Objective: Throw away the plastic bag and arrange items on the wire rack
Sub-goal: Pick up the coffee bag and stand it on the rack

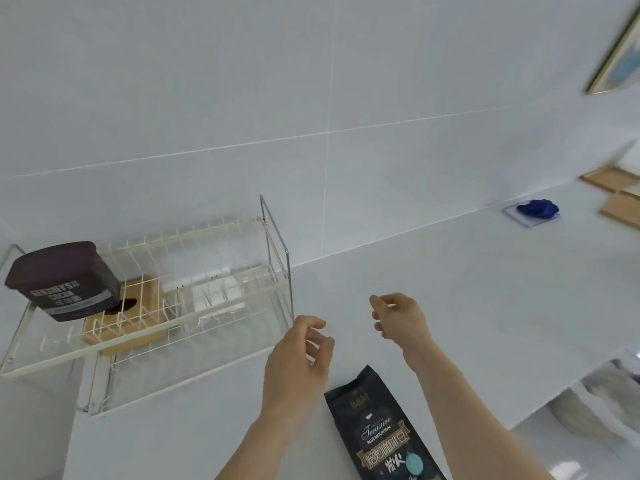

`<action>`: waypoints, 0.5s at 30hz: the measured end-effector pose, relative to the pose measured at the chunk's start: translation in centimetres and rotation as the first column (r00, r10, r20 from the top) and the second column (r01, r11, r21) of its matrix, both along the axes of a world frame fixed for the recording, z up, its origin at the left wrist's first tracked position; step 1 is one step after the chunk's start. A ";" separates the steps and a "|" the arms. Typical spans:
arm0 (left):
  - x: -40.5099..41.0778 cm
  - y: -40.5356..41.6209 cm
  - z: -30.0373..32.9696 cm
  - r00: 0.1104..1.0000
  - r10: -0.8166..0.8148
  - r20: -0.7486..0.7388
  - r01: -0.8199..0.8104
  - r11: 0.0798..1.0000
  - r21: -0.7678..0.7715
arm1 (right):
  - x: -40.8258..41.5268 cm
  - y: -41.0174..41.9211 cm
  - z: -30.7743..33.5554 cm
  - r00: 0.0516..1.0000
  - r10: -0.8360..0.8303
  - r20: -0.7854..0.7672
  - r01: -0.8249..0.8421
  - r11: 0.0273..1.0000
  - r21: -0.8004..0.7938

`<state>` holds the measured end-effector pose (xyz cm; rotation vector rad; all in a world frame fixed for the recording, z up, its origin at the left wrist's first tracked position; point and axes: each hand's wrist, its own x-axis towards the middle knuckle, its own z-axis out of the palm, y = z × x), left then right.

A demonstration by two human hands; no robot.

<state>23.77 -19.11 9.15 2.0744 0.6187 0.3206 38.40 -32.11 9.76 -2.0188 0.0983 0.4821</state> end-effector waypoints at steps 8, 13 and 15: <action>-0.5 -5.3 -9.3 0.881 0.034 -0.472 -0.204 0.927 -0.314 | -4.7 -8.1 -10.7 0.977 -0.002 -0.212 -0.071 0.938 -0.340; -1.8 -7.7 -13.3 0.791 0.060 -0.609 -0.359 0.851 -0.383 | -7.5 -8.9 -13.0 0.995 -0.052 -0.089 0.014 0.923 -0.385; -2.3 -8.6 -14.9 0.766 0.008 -0.643 -0.371 0.822 -0.432 | -8.6 -8.6 -12.8 0.999 -0.041 0.000 0.038 0.910 -0.412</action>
